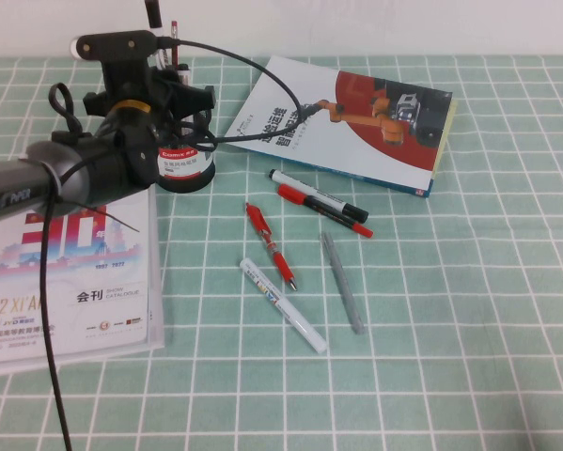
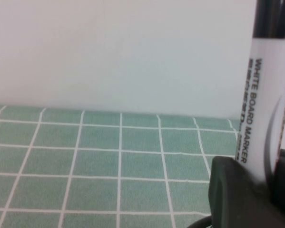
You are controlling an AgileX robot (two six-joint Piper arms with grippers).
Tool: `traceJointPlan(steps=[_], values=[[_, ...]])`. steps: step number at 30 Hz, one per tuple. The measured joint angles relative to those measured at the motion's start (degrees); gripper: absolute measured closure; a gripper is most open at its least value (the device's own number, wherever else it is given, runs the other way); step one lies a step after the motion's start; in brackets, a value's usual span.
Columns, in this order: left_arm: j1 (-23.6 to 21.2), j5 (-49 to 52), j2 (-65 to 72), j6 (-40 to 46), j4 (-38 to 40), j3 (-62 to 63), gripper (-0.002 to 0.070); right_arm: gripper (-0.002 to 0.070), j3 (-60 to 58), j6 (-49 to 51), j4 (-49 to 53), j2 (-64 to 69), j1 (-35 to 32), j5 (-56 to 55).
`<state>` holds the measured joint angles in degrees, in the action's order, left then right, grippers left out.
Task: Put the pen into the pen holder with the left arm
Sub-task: Place the pen onto the pen holder
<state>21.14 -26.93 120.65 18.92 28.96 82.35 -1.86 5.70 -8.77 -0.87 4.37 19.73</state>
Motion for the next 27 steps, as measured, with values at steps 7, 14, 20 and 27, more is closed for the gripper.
traceJointPlan(steps=[7, 14, 20, 27], values=[[0.0, 0.0, 0.0, 1.3, -0.3, 0.0, 0.0567, 0.0696, 0.0, 0.0, 0.0, 0.0, 0.0, 0.0], [0.0, 0.0, 0.0, 2.3, -0.3, 0.0, 0.0567, 0.0696, 0.0, 0.0, 0.0, 0.0, 0.0, 0.0], [0.0, 0.0, 0.0, 2.8, -0.3, 0.0, 0.0533, 0.0696, 0.0, 0.0, 0.0, 0.0, 0.0, 0.0], [0.0, 0.4, -1.1, 4.5, 1.3, 0.0, 0.0429, 0.0696, 0.0, 0.0, 0.0, 0.0, 0.0, 0.0]])
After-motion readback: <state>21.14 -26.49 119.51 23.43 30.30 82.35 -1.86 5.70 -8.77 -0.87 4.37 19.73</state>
